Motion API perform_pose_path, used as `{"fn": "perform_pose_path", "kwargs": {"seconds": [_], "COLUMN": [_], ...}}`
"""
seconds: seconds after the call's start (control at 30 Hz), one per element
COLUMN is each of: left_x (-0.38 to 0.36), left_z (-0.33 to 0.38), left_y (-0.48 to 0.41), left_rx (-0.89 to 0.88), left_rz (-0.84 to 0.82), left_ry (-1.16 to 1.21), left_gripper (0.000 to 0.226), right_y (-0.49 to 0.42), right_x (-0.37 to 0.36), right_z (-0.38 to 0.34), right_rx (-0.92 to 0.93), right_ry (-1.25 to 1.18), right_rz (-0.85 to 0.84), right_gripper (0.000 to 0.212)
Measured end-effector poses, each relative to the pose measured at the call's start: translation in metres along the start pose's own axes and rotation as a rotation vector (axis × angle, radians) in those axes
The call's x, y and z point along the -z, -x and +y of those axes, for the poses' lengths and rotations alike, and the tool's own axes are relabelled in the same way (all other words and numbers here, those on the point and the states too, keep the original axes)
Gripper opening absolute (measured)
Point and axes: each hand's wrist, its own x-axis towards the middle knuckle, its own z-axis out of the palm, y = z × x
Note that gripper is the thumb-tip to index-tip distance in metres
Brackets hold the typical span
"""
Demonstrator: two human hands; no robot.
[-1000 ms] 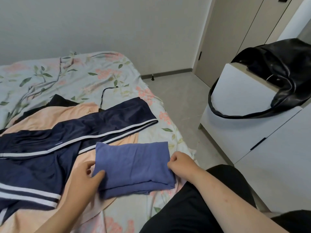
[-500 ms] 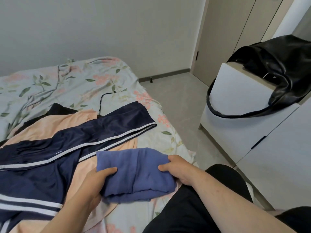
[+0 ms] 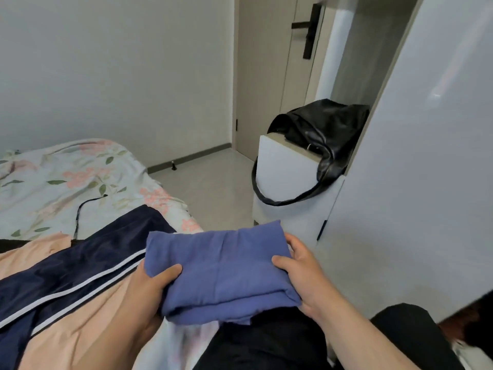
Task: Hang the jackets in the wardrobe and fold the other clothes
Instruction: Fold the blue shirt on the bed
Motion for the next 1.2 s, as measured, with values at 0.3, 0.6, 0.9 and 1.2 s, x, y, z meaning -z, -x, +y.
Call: {"fn": "perform_pose_path", "kwargs": {"seconds": [0.3,0.6,0.9,1.2], "left_x": [-0.18,-0.355,-0.466,-0.52], "left_z": [-0.008,-0.052,-0.097,-0.123], "left_y": [-0.015,-0.021,-0.021,-0.015], "left_rx": [0.066,0.178,0.24,0.159], "left_rz": [-0.426,-0.657,-0.95,-1.167], "left_ry": [-0.046,-0.165,-0.27,-0.354], "left_gripper": [0.039,0.067,0.062,0.079], "right_y": [0.084,0.154,0.189,0.207], "right_x": [0.154,0.28,0.327,0.327], "right_z": [-0.043,-0.03,-0.026,-0.029], "right_rx": [0.161,0.193,0.144,0.206], "right_ry": [-0.047,0.021,-0.031,-0.138], "right_rz": [0.422,0.879,1.277,1.511], "right_gripper": [0.048,0.053,0.054,0.057]}}
